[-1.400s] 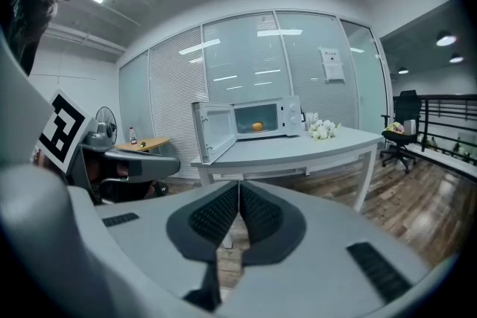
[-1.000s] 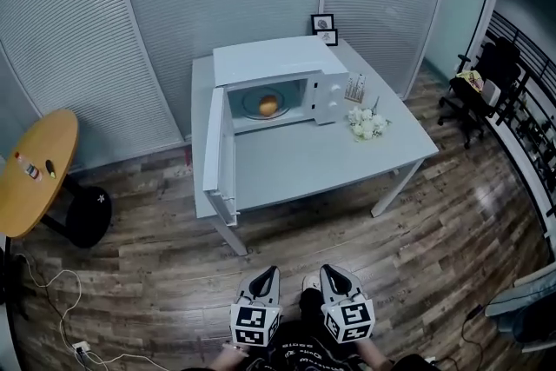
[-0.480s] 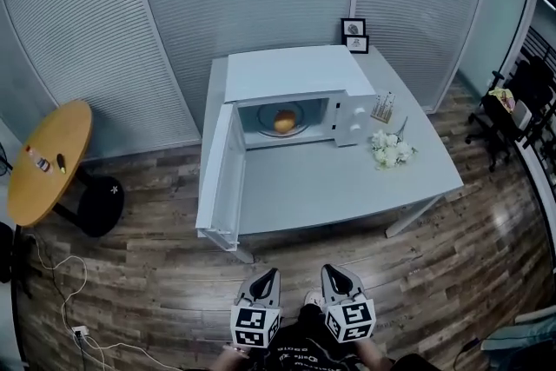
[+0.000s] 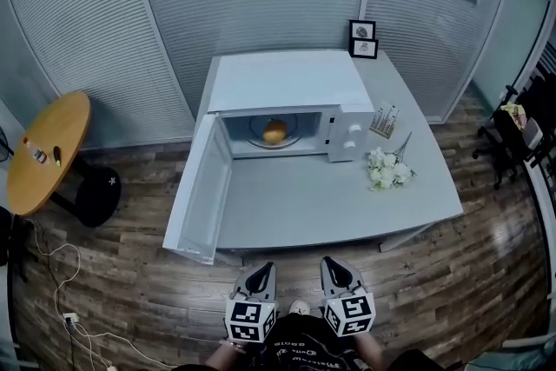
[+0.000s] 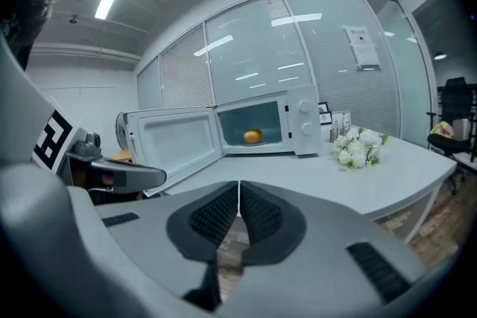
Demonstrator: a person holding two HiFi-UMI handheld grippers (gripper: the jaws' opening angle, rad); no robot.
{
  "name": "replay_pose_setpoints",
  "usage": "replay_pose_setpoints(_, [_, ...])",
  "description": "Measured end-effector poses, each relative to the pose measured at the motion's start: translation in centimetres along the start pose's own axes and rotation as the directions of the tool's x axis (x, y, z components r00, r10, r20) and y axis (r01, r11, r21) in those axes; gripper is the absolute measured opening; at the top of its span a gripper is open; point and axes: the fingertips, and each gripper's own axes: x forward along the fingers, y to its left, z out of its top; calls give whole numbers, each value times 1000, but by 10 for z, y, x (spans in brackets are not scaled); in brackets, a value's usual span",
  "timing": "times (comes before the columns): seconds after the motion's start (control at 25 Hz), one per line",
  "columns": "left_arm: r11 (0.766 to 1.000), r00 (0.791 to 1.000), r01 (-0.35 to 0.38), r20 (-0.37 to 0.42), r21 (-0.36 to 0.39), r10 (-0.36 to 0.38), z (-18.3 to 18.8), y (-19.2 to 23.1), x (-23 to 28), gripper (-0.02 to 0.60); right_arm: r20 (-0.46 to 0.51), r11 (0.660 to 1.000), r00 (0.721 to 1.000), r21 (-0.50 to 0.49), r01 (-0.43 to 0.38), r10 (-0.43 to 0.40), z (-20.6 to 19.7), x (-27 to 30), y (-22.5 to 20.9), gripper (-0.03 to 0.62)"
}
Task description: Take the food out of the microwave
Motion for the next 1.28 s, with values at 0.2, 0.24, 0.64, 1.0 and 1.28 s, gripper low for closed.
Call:
replay_pose_setpoints(0.2, [1000, 1000, -16, -8, -3, 16, 4, -7, 24, 8, -4, 1000, 1000, -6, -11, 11, 6, 12, -26, 6])
replay_pose_setpoints(0.24, [1000, 1000, -17, -9, -1, 17, 5, -8, 28, 8, -3, 1000, 1000, -2, -12, 12, 8, 14, -29, 6])
replay_pose_setpoints(0.64, [1000, 1000, 3, -23, 30, -3, 19, 7, 71, 8, -46, 1000, 999, 10, 2, -2, 7, 36, -46, 6])
replay_pose_setpoints(1.0, [1000, 1000, 1, 10, 25, -2, 59, 49, 115, 8, -45, 998, 999, 51, 29, -26, 35, 93, -58, 6])
replay_pose_setpoints(1.28, [999, 1000, 12, 14, 50, -12, 82, 82, 146, 8, -29, 998, 999, 50, 30, -28, 61, 143, -50, 6])
